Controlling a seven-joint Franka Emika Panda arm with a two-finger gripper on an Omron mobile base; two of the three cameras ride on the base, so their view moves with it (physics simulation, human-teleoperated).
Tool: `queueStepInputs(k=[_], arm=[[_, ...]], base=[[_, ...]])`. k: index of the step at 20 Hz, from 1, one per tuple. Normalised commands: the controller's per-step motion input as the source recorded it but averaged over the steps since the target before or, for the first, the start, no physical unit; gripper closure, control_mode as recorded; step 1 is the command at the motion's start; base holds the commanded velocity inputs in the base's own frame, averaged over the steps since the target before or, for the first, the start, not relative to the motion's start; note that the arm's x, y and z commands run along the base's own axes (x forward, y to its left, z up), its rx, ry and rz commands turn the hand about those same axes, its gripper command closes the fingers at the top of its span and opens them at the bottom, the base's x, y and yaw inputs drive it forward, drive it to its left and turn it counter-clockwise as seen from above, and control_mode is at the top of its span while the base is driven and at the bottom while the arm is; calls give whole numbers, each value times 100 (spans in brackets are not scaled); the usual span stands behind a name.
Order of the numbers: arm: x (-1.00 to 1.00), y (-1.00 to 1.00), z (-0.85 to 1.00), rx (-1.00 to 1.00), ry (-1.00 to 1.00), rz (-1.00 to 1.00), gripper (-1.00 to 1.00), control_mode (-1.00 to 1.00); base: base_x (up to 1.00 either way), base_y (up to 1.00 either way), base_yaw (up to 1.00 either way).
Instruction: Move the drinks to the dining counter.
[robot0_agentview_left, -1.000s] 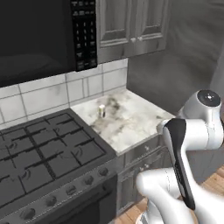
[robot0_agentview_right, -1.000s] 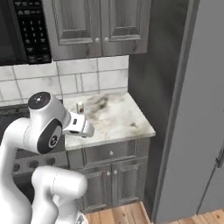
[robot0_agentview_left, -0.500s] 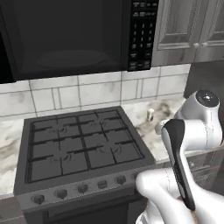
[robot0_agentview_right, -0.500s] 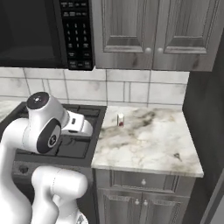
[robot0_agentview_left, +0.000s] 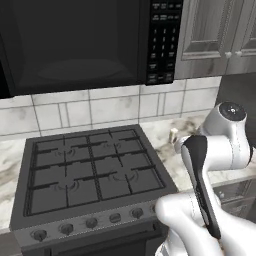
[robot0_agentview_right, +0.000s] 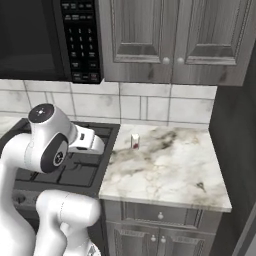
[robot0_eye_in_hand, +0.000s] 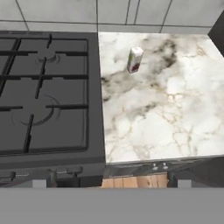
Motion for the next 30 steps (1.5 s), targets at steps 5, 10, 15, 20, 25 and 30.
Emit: queueStepInputs(k=[5, 10, 15, 20, 25, 30], arm=[[0, 0, 0, 0, 0, 0, -100, 100], [0, 0, 0, 0, 0, 0, -100, 100], [0, 0, 0, 0, 0, 0, -100, 100], [0, 0, 0, 0, 0, 0, -100, 100], [0, 0, 0, 0, 0, 0, -100, 100], [0, 0, 0, 0, 0, 0, -100, 100]], base=[[-25, -46, -2], [26, -6, 1], [73, -7, 0], [0, -1, 0], [0, 0, 0], [0, 0, 0]])
